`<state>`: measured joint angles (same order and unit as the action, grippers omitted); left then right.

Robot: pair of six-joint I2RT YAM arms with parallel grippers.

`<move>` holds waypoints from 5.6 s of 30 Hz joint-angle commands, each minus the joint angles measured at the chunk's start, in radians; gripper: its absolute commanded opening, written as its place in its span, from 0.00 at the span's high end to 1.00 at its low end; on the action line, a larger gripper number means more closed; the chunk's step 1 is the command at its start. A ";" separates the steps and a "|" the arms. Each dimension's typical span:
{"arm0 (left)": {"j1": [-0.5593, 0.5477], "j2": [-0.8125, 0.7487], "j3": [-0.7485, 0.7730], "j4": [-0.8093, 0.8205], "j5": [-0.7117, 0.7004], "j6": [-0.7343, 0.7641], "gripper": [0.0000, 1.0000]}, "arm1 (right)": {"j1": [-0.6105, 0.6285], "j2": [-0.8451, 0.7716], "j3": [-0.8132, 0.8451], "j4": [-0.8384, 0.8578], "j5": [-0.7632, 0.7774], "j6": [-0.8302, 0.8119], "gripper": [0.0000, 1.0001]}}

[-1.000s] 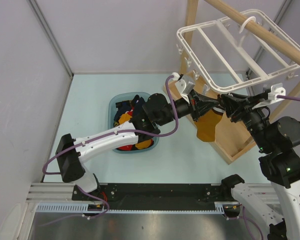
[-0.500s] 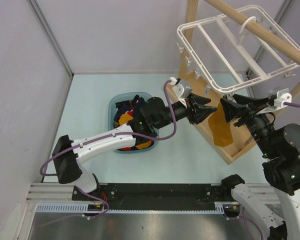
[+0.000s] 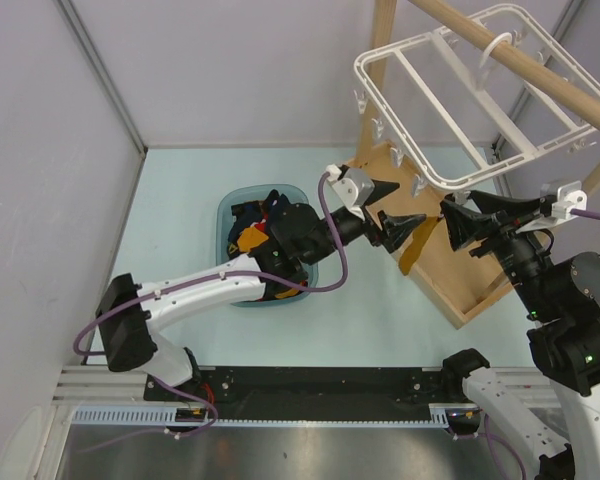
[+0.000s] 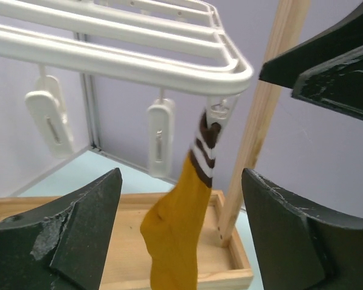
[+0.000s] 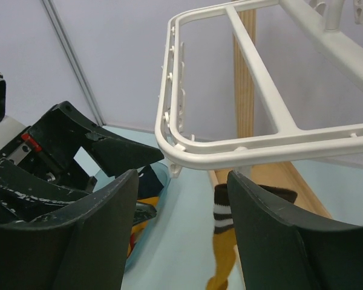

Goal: Clip the socks to the hanger
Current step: Open the clamp at the hanger.

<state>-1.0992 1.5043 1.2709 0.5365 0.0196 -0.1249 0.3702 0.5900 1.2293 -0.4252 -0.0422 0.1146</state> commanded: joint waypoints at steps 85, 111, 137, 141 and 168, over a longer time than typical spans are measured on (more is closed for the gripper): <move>-0.059 0.146 0.136 0.033 -0.010 0.283 0.93 | 0.003 0.182 0.032 0.075 -0.021 0.266 0.39; -0.093 0.197 0.206 -0.089 -0.073 0.295 0.94 | 0.004 0.220 0.032 0.140 -0.005 0.324 0.44; -0.094 0.143 0.183 -0.096 -0.101 0.225 0.70 | 0.006 0.215 0.032 0.086 -0.002 0.269 0.82; -0.093 0.119 0.134 -0.064 -0.119 0.205 0.52 | 0.006 0.214 0.032 0.088 0.004 0.272 0.87; -0.027 0.119 0.116 0.102 -0.058 0.142 0.57 | 0.006 0.209 0.032 0.060 -0.008 0.289 0.91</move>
<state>-1.1297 1.6176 1.3277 0.5907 -0.0677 0.0257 0.3759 0.8043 1.2293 -0.3843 -0.0505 0.4152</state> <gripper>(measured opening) 0.462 0.356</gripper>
